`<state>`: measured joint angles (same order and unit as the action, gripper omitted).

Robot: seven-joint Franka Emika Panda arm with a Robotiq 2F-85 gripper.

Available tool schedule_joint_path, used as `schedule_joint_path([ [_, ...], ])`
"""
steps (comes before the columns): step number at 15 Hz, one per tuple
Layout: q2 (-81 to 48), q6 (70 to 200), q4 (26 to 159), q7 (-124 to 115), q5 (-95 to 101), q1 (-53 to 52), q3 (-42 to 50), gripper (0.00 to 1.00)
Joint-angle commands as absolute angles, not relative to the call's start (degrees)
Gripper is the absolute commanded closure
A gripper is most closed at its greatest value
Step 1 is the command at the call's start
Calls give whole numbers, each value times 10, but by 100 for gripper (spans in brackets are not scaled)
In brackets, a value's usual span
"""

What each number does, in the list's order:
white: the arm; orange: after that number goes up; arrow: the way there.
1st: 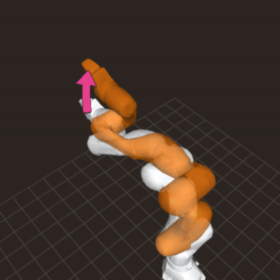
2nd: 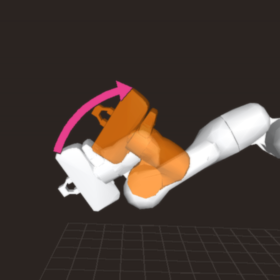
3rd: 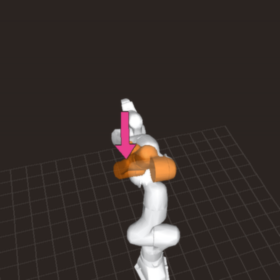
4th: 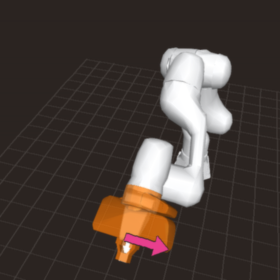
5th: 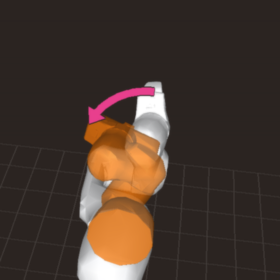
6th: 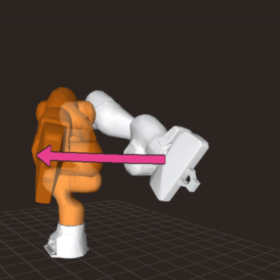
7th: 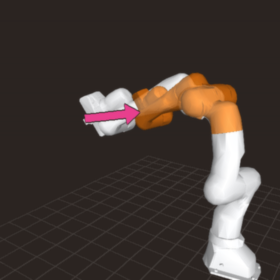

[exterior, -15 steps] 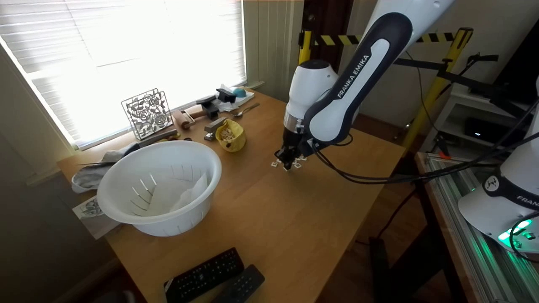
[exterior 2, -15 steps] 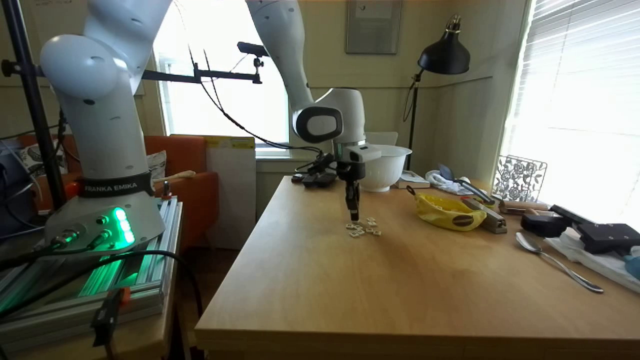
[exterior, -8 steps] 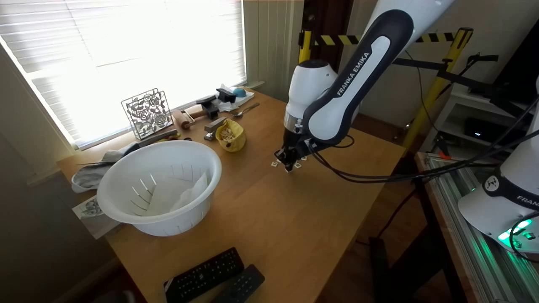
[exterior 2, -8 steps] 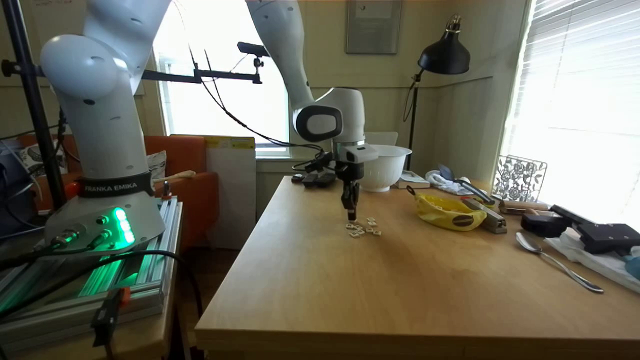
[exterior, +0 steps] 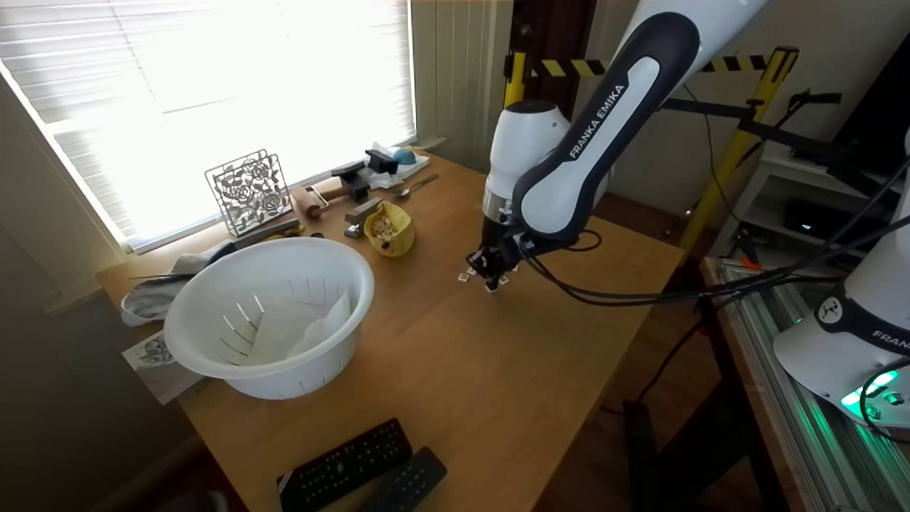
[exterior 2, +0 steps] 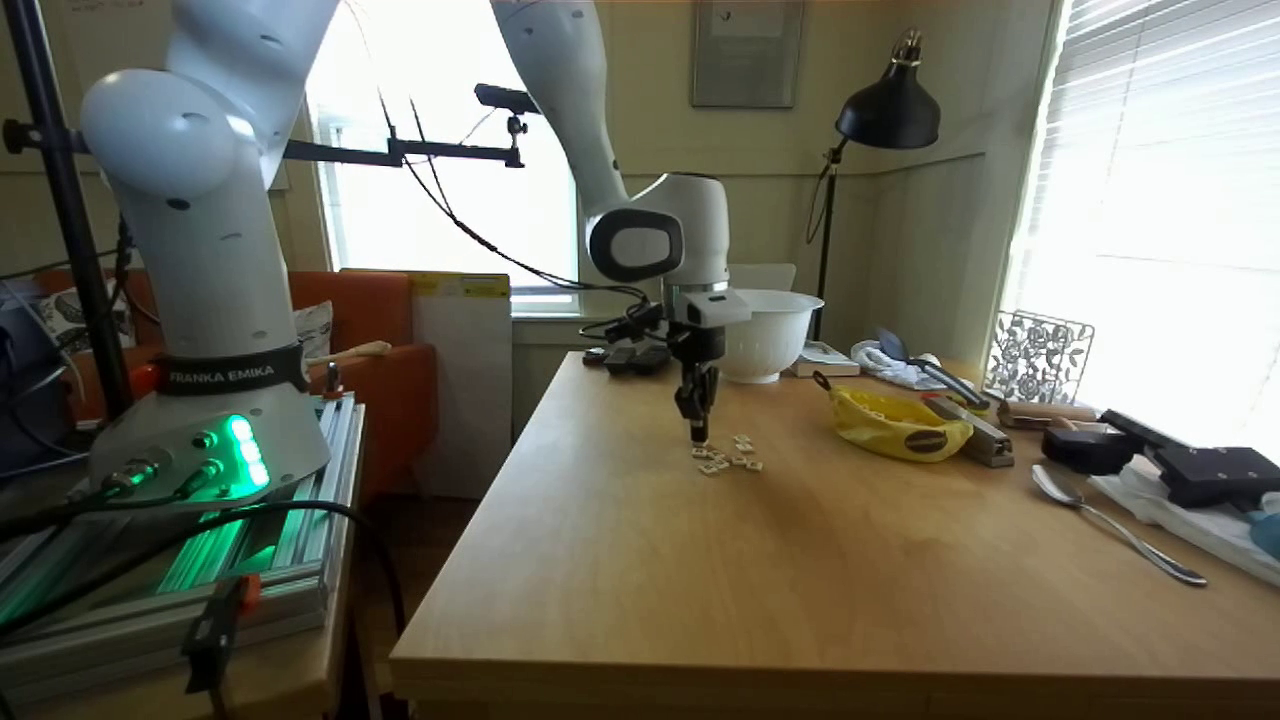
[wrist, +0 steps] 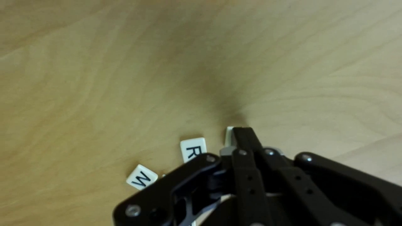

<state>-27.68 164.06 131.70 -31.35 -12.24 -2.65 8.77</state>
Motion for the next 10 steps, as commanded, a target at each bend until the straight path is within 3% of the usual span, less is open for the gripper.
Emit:
schedule_joint_path([
  [1,-248,1640,1340,-319,-139,-30,91,100],
  [10,-219,1649,1347,-259,-109,-19,92,100],
])
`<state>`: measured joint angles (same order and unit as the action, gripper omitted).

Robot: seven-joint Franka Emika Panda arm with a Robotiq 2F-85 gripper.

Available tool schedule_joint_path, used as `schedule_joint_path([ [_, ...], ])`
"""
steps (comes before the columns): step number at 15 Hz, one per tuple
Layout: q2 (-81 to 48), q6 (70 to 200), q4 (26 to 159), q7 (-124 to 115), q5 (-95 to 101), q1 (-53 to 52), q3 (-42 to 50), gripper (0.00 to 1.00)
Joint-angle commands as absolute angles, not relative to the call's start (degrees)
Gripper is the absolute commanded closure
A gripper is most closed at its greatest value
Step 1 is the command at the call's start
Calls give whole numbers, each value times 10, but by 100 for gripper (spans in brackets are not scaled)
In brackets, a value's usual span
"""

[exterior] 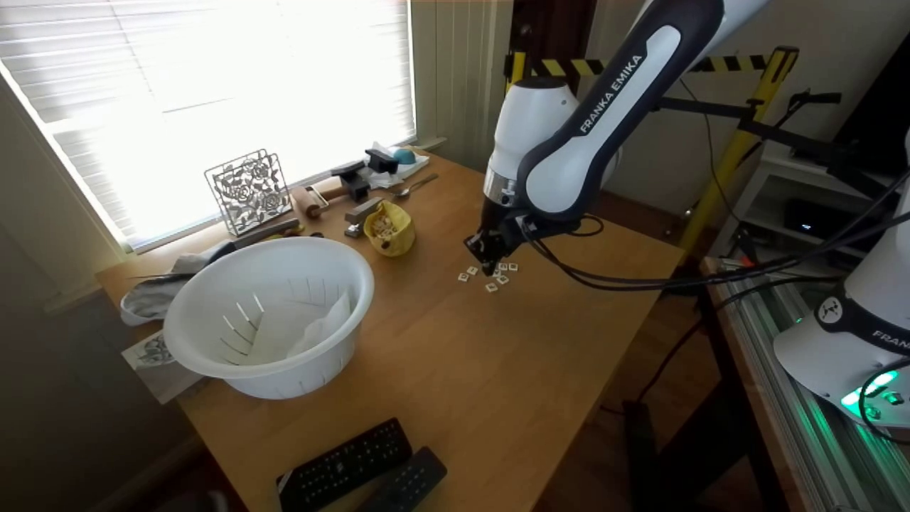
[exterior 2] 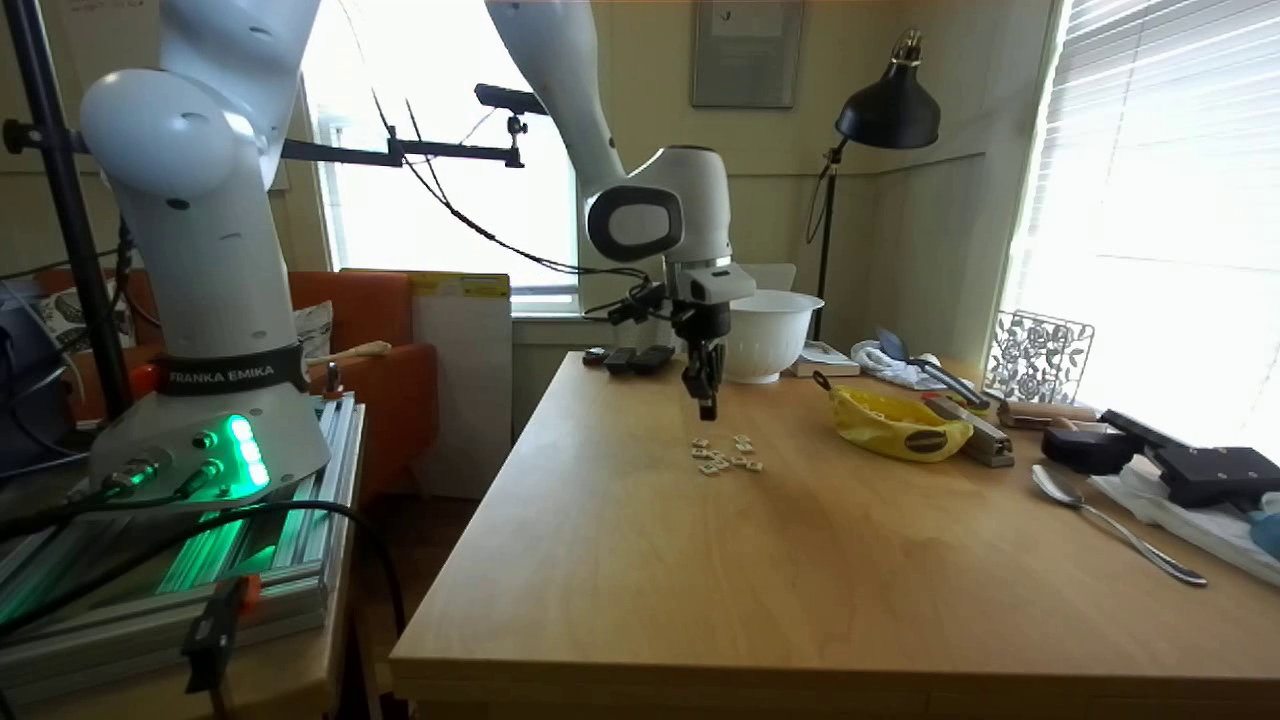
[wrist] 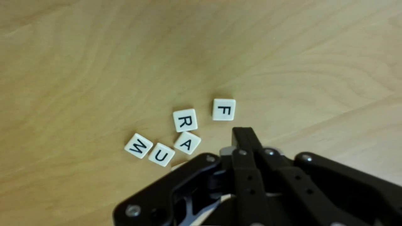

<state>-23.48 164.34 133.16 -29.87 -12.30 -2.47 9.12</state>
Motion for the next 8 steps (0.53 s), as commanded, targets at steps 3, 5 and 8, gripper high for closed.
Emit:
schedule_joint_path([
  [3,-220,1665,1349,-185,-79,-12,95,100],
  [5,-221,1679,1351,-127,-67,5,84,100],
  [8,-219,1696,1352,-37,-54,39,59,100],
])
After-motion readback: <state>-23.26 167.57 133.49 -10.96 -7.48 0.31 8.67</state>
